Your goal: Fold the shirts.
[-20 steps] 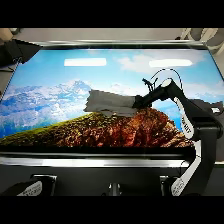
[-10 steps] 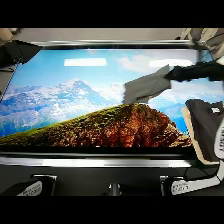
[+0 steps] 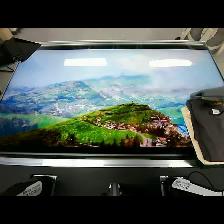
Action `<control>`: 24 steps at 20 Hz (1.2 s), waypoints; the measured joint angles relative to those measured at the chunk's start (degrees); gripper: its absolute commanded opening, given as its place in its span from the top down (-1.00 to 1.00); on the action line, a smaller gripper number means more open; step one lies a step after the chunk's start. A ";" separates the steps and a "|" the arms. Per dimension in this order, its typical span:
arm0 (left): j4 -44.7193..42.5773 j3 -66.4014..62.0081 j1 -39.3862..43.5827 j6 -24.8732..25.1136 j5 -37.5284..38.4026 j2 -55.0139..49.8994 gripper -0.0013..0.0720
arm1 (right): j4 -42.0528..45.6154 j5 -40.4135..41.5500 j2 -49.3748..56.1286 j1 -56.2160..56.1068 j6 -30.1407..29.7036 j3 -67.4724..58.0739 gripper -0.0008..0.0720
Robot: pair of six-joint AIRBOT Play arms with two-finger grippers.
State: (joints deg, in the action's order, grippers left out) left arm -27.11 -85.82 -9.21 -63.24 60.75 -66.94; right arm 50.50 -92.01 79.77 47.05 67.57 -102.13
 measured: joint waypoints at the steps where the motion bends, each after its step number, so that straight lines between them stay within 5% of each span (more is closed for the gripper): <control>1: 0.00 0.00 0.00 0.04 -0.52 -0.02 0.89 | 0.39 -1.84 -0.74 2.27 0.20 0.00 0.94; 8: 0.04 0.00 0.00 1.16 -2.93 -0.66 0.89 | 11.23 -11.85 -4.87 7.74 -0.98 1.31 0.94; 18: 0.07 0.00 0.98 1.49 -3.34 -0.87 0.89 | 32.98 -12.87 -8.96 8.35 -5.16 21.79 0.93; 19: 0.07 0.00 1.51 1.49 -3.32 -0.87 0.88 | 34.23 -12.81 -9.09 8.35 -5.55 23.89 0.69; 20: 0.09 0.00 2.05 1.49 -3.34 -0.87 0.88 | 35.76 -12.61 -9.11 8.37 -5.79 25.68 -0.35; 21: 0.09 0.00 2.60 1.49 -3.32 -0.87 0.89 | 37.38 -12.02 -9.20 8.41 -6.12 26.86 -0.98; 24: 0.09 -0.13 4.15 1.46 -3.32 -0.72 0.89 | 40.35 -8.35 -9.33 8.46 -7.65 27.58 -0.97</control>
State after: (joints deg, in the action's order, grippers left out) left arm -27.03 -85.95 -5.06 -61.78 57.43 -67.66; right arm 90.85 -100.36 70.43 55.51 59.92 -74.54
